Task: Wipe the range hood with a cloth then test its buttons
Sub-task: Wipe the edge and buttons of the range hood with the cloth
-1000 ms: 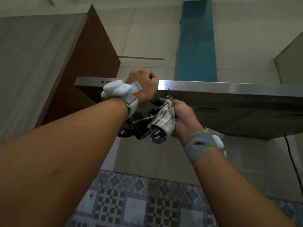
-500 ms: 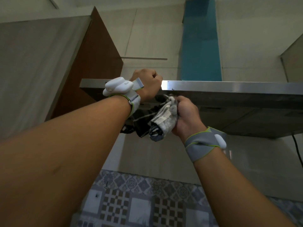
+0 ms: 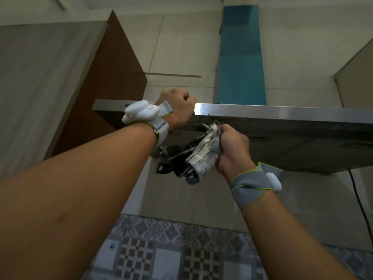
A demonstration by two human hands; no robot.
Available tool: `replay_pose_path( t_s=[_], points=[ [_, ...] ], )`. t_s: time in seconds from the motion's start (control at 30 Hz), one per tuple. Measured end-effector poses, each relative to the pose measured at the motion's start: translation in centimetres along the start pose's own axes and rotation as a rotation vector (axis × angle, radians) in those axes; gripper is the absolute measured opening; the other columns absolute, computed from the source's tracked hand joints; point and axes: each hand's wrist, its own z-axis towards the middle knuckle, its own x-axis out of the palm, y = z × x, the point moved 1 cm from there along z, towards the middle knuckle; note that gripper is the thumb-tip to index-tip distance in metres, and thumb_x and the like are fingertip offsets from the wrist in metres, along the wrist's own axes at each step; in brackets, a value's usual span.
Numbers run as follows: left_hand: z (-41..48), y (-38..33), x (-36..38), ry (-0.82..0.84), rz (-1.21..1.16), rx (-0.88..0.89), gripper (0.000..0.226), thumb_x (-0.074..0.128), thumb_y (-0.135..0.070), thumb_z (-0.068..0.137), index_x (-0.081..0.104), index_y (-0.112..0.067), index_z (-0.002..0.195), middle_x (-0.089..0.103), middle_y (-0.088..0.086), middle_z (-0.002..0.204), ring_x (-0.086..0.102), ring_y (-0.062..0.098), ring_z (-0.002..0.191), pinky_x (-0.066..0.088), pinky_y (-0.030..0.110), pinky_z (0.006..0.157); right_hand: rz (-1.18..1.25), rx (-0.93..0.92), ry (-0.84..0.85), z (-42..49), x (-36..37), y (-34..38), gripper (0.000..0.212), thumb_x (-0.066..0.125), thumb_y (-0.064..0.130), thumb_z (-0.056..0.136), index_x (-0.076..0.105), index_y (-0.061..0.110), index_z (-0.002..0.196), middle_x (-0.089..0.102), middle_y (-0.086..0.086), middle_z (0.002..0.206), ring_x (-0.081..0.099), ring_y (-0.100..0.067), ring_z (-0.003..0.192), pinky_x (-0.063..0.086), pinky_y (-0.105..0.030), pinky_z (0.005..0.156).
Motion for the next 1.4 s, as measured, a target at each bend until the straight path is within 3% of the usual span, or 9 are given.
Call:
replay_pose_path(
  t_s=[0.13,0.43,0.6,0.7,0.83,1.03,1.2,1.3,1.4],
  points=[
    [-0.1,0.1,0.2,0.002,-0.022,0.013,0.031,0.046,-0.029,0.089,0.071,-0.010,0.087,0.068,0.009,0.090,0.060,0.027,0.084,0.049,0.033,0.074,0.004,-0.122,-0.091,0.5,-1.4,0.9,0.022,0.056,-0.002,0.086,0.063,-0.002,0.107,0.065,-0.015,0.082,0.061,-0.023,0.069,0.056,-0.036,0.071],
    [-0.2,0.1,0.1,-0.012,-0.024,0.022,0.034,0.044,-0.030,0.087,0.073,-0.012,0.086,0.069,0.006,0.089,0.060,0.025,0.084,0.048,0.032,0.074,-0.036,-0.120,-0.017,0.2,0.0,-0.3,0.021,0.059,0.000,0.087,0.062,-0.001,0.108,0.067,-0.018,0.089,0.063,-0.025,0.074,0.056,-0.047,0.081],
    [-0.4,-0.1,0.0,0.009,-0.019,0.023,0.040,0.041,-0.035,0.083,0.072,-0.012,0.090,0.068,0.007,0.090,0.060,0.024,0.084,0.051,0.035,0.077,-0.003,-0.144,-0.096,0.6,-2.2,1.5,0.024,0.060,0.001,0.086,0.063,-0.001,0.110,0.068,-0.024,0.099,0.066,-0.033,0.083,0.054,-0.058,0.084],
    [-0.7,-0.5,0.1,-0.010,-0.030,0.014,0.044,0.037,-0.039,0.078,0.071,-0.011,0.085,0.066,0.008,0.085,0.060,0.025,0.080,0.053,0.038,0.075,-0.038,-0.183,-0.110,0.7,-2.9,2.3,0.020,0.061,0.005,0.088,0.063,0.004,0.107,0.069,-0.022,0.102,0.068,-0.035,0.093,0.056,-0.054,0.083],
    [-1.0,-0.7,0.3,-0.050,0.009,0.013,0.035,0.043,-0.033,0.085,0.069,-0.010,0.082,0.063,0.009,0.082,0.058,0.026,0.077,0.050,0.035,0.070,-0.066,-0.114,-0.018,0.1,-2.0,2.1,0.021,0.059,0.001,0.088,0.062,-0.001,0.109,0.065,-0.018,0.086,0.062,-0.026,0.074,0.056,-0.049,0.080],
    [-0.8,-1.2,-0.1,0.016,0.072,0.010,0.024,0.048,-0.028,0.090,0.065,-0.014,0.080,0.059,0.006,0.080,0.057,0.025,0.078,0.049,0.032,0.070,-0.052,-0.107,-0.074,0.6,-3.3,3.2,0.026,0.061,0.000,0.087,0.060,-0.003,0.112,0.064,-0.019,0.088,0.062,-0.028,0.075,0.056,-0.051,0.078],
    [-1.3,-3.9,0.1,0.102,0.135,0.113,0.031,0.045,-0.026,0.092,0.072,-0.016,0.105,0.063,0.008,0.105,0.057,0.027,0.097,0.043,0.031,0.085,-0.123,-0.142,-0.057,0.6,-3.6,3.8,0.016,0.061,0.007,0.090,0.062,0.003,0.106,0.067,-0.016,0.091,0.064,-0.023,0.076,0.058,-0.039,0.074],
    [-2.1,-5.8,1.0,0.146,0.116,0.185,0.047,0.035,-0.034,0.085,0.071,-0.021,0.112,0.063,0.010,0.115,0.056,0.028,0.106,0.041,0.029,0.091,-0.120,-0.102,-0.007,0.2,-2.9,3.4,0.015,0.060,0.003,0.091,0.061,0.001,0.106,0.064,-0.013,0.083,0.061,-0.017,0.066,0.056,-0.024,0.055],
    [-2.5,-6.1,0.9,0.157,0.071,0.173,0.058,0.028,-0.034,0.077,0.071,-0.022,0.116,0.062,0.012,0.114,0.055,0.029,0.105,0.040,0.030,0.092,-0.097,-0.087,-0.021,0.2,-3.2,3.5,0.019,0.060,0.003,0.090,0.060,0.000,0.109,0.065,-0.015,0.088,0.063,-0.021,0.070,0.057,-0.028,0.060]
  ],
)
